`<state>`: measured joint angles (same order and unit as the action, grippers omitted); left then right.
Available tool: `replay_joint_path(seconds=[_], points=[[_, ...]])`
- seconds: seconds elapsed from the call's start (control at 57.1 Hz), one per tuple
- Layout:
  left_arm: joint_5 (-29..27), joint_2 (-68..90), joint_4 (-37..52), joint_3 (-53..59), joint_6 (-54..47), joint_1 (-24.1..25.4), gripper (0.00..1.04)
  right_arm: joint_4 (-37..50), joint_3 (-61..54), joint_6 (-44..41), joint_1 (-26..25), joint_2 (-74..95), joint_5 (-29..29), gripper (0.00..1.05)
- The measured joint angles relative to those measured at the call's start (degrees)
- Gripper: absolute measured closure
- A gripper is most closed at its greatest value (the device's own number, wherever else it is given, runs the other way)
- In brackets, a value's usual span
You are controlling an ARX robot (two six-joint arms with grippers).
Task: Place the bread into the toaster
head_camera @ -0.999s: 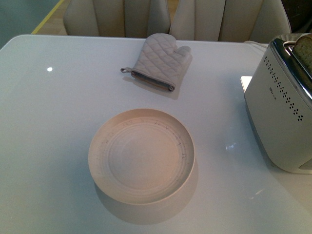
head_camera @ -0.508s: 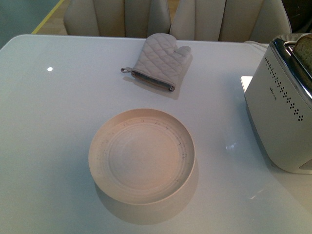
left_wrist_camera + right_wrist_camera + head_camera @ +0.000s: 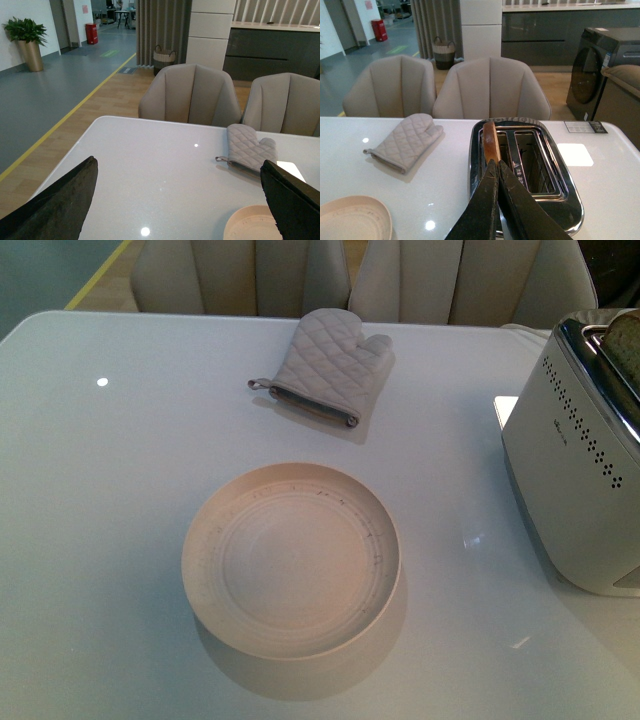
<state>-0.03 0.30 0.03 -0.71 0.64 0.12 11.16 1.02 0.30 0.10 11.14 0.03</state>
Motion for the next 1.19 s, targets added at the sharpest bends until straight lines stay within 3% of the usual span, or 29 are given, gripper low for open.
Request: replay_joint_path(seconds=[0.105,0.193,0.438,0.964,1.192], points=[[0.02,0.00,0.00,0.00,0.00,0.00,0.07,-2.10,0.02,0.00,0.00,-2.05,0.02,1.03],[0.00,0.00,0.00,0.00,0.00,0.00,0.07,-10.21,0.02,-0.02,0.00,-8.66,0.07,1.03],[0.00,0.00,0.00,0.00,0.00,0.00,0.07,-10.97,0.02,-0.13,-0.02,-10.75,0.02,1.01],[0.02,0.00,0.00,0.00,0.00,0.00,0.07,-10.97,0.02,-0.11,0.00,-10.78,0.02,0.10],[0.02,0.00,0.00,0.00,0.00,0.00,0.07,-10.97,0.02,-0.11,0.00,-10.78,0.02,0.09]])
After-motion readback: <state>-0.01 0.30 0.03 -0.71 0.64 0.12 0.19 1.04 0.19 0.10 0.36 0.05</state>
